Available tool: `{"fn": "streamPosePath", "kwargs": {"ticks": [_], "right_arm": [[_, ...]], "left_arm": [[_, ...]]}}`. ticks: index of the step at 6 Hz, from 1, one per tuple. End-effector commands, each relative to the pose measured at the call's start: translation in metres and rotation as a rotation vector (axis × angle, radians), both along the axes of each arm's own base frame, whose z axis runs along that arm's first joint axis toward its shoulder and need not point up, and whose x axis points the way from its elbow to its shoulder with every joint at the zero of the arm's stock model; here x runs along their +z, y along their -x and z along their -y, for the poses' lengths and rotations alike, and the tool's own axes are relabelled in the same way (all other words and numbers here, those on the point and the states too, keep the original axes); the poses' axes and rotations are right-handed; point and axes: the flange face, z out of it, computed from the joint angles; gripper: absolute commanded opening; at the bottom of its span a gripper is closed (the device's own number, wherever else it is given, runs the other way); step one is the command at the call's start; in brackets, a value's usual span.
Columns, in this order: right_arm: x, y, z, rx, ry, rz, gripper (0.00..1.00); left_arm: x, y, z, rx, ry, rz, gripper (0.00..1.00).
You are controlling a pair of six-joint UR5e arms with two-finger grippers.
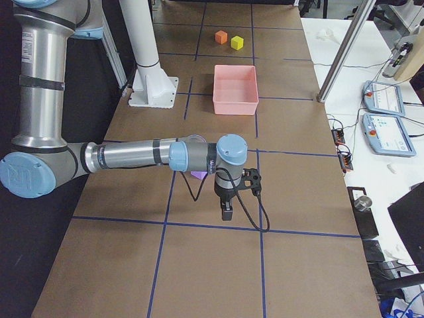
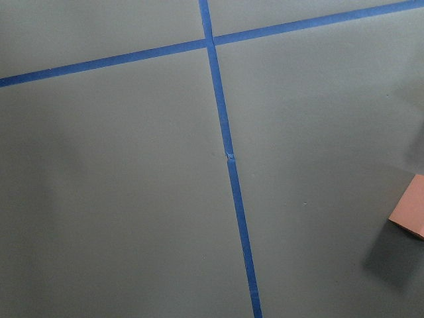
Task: Place blocks into pink bin with both arms
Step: 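Move the right gripper toward the pink cube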
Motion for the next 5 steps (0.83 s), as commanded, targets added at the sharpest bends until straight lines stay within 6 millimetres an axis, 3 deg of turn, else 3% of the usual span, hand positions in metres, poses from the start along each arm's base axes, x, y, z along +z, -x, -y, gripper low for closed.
{"fn": "streamPosePath", "kwargs": {"ticks": [1, 3, 4, 5], "right_arm": [[-0.022, 0.047, 0.017, -0.091, -0.119, 0.043, 1.00], [-0.058, 0.124, 0.041, -0.050, -0.121, 0.085, 1.00], [-0.055, 0.159, 0.039, -0.012, -0.087, 0.103, 0.99], [-0.040, 0.179, 0.039, 0.008, -0.091, 0.112, 0.99]], "left_arm": [[0.001, 0.000, 0.000, 0.001, 0.003, 0.002, 1.00], [0.004, 0.000, -0.005, 0.001, 0.009, 0.000, 1.00], [0.001, 0.000, -0.005, 0.001, 0.004, 0.000, 1.00], [-0.002, -0.002, -0.005, 0.000, 0.003, -0.024, 1.00]]}}
